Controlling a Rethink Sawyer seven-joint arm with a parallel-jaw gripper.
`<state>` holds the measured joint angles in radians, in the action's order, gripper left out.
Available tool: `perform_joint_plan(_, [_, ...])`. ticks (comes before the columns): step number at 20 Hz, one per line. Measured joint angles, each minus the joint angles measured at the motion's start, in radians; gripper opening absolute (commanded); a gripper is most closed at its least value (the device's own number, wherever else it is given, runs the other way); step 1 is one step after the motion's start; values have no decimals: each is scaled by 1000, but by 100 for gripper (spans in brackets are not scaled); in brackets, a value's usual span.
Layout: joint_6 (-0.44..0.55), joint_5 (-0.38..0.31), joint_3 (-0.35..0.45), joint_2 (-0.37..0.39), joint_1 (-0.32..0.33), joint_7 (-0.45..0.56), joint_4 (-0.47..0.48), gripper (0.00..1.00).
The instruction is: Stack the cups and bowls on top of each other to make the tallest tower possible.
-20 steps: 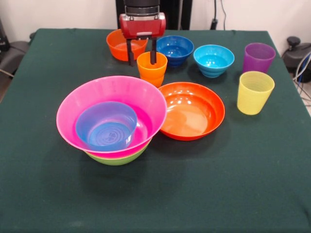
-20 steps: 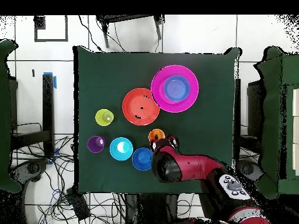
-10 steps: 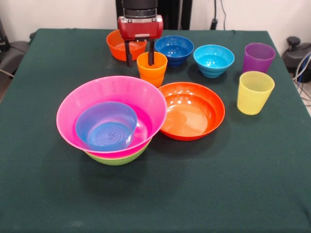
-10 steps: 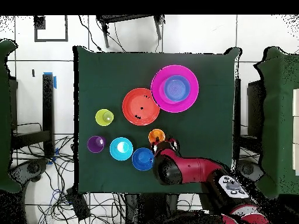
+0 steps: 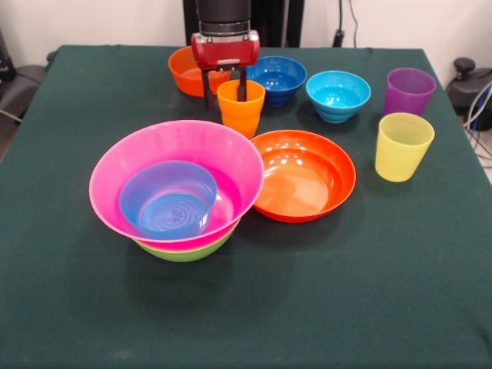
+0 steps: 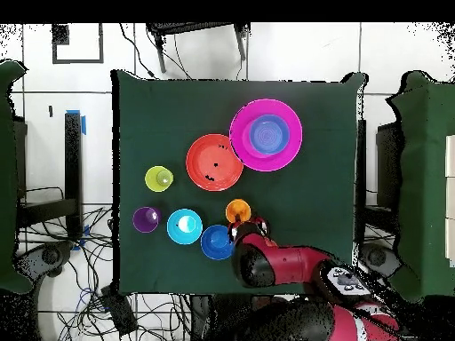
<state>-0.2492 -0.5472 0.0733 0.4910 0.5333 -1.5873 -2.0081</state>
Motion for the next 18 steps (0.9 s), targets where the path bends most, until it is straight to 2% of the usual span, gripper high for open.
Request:
perform_joint_plan(14, [-114,0,-50,-77,-40,0,1,100])
perform_joint_plan(15, [-129,0,-53,-82,-40,0,1,0])
perform_joint_plan(18, [-138,-3,-53,-81,-40,0,-1,0])
